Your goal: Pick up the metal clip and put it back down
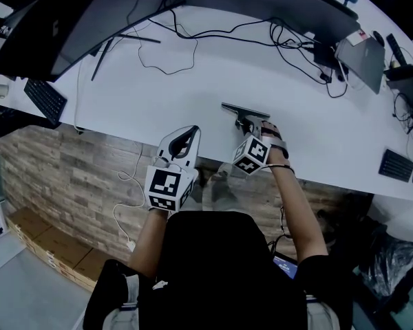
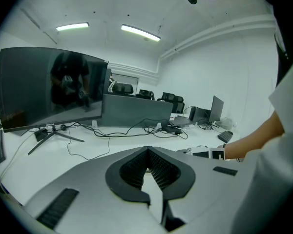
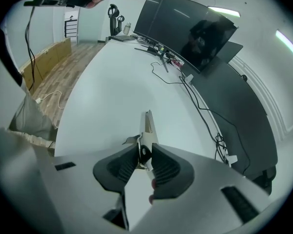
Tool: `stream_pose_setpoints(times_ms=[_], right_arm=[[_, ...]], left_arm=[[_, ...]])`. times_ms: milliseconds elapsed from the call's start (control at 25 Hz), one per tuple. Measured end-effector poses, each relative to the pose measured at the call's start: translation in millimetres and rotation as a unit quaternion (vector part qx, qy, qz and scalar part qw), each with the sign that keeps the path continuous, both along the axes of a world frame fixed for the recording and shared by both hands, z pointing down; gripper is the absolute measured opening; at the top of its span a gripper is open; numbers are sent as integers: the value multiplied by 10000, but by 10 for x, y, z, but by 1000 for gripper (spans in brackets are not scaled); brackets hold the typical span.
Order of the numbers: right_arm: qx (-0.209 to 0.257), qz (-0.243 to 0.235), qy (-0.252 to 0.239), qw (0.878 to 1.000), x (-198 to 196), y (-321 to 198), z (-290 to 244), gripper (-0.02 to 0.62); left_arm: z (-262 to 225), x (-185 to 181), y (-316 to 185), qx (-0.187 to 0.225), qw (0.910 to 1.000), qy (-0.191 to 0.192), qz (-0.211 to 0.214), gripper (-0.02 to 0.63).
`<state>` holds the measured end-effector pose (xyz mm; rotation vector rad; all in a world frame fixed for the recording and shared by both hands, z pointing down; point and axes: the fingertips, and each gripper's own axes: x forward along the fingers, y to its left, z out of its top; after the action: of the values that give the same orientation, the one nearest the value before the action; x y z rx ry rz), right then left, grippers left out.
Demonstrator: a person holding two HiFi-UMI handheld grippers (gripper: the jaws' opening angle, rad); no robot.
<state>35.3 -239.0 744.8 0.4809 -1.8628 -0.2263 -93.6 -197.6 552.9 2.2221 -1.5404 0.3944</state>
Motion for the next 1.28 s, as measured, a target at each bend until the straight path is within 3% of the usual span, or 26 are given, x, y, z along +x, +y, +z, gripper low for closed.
stream_pose_setpoints(times_ms=[960, 1280], right_arm=[[-32, 472, -170, 9987, 105, 37, -226, 28], [-75, 958, -504, 9941, 173, 59, -438, 28]], left_arm=[[-254, 8, -29, 272, 9996, 6, 75, 12], [-349, 73, -25, 366, 9990, 11, 253, 12]])
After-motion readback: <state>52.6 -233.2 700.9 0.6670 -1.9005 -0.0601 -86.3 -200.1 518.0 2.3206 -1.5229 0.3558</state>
